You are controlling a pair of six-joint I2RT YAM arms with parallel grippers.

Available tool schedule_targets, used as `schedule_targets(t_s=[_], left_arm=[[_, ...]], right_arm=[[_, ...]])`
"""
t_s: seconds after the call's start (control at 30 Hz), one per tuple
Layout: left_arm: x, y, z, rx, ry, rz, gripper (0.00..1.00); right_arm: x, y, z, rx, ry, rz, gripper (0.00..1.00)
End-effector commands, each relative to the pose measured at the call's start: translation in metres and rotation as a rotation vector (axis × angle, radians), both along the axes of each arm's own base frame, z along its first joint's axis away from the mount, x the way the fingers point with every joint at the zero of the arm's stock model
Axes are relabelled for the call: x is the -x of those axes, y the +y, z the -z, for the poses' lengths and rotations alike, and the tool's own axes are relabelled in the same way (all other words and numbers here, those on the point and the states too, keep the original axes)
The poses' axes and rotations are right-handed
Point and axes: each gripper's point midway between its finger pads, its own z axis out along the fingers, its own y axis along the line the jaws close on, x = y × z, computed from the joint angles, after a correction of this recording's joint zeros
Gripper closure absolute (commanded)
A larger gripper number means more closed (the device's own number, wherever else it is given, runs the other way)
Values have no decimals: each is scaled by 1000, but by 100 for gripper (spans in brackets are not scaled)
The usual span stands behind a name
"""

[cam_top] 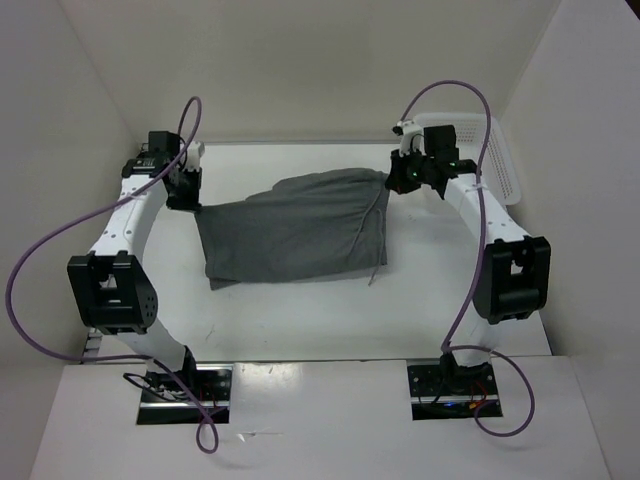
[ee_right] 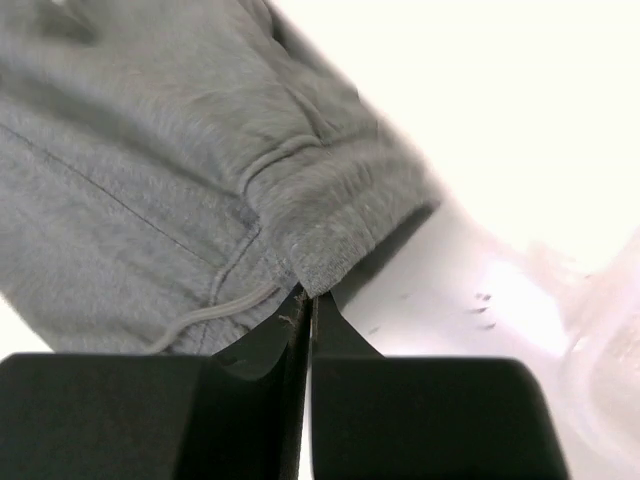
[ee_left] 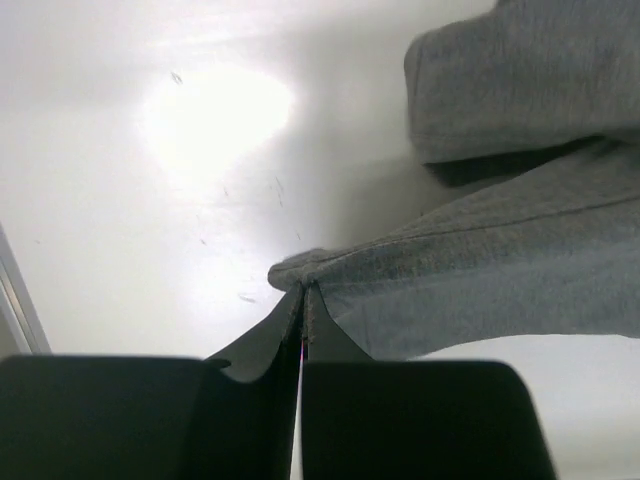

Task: Fold and stack the shorts
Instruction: Flatten the shorts out

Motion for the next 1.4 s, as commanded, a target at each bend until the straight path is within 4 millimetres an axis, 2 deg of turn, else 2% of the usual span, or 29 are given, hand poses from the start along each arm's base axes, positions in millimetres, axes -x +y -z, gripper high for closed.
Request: schedule_targets(t_s=[0.0,0.03,0.13,0.17,0.2,0.23,0.3,0.33,0.4,0.47,0.5,0.53,0.57,0.6,0.63,0.67,0.7,0.73,0.77,0.8,0.83,0.87,0.9,1.03,1.07,1.1,1.2,1.27,1.37], left_arm=[[-19,8,2,-7,-28,-13,100],[-20,6,10,2,-18,-9,100],[-26,5,42,12,31,-4,100],[-26,5,52,13,48,-4,100],[-30,5,61,14,62,-4,99],[-37,4,63,22,54,0,97],[-46,7,67,33,56,-7,96],[-59,13,56,30,15,-17,87],[-67,15,48,48,-8,-17,57],[-70,16,29,63,-46,-16,45],[-69,16,11,59,-87,-15,37],[-62,20,6,58,-90,-25,33],[-57,27,1,56,-101,-42,31],[-39,25,-3,76,-89,-40,30],[-29,21,-1,87,-72,-35,29],[-16,24,5,90,-42,-49,29],[2,20,8,103,-6,-46,29],[27,16,33,115,87,-51,29],[41,12,45,132,144,-50,31],[58,10,56,140,210,-53,32],[68,8,64,145,248,-55,34],[80,6,78,152,301,-58,35],[84,6,81,153,314,-59,35],[86,4,97,167,351,-58,35],[85,9,106,139,351,-67,35],[85,11,108,128,347,-71,35],[81,9,110,142,341,-66,35],[78,5,105,161,305,-56,35],[82,-3,109,184,305,-38,32]], right_arm=[[-11,7,1,-86,30,21,99],[-16,8,3,-95,28,29,99],[-28,6,34,-96,73,77,98],[-35,4,39,-94,78,110,91],[-43,-2,54,-63,91,143,82],[-57,-3,44,-59,51,155,54],[-74,-6,40,-47,29,187,51],[-87,-4,14,-62,-33,186,37],[-98,-6,-8,-58,-94,188,19],[-97,-7,-33,-39,-147,165,16],[-88,-10,-34,-7,-146,142,16],[-73,-12,-18,13,-104,120,16],[-56,-13,-28,19,-115,97,21],[-38,-14,-18,34,-74,74,23],[-8,-17,16,71,4,22,25],[12,-19,10,78,-2,-1,34],[33,-22,24,98,48,-16,40],[61,-25,52,115,122,-47,47],[75,-28,51,122,123,-55,54],[88,-28,58,124,145,-75,67],[106,-31,76,140,193,-92,72],[115,-32,81,142,217,-94,75],[124,-34,90,152,234,-106,75],[132,-33,99,169,234,-137,74],[133,-32,103,178,232,-140,71],[138,-28,107,186,236,-164,63],[146,-14,108,234,212,-271,55],[156,-2,110,264,195,-360,53],[155,11,107,242,166,-394,46]])
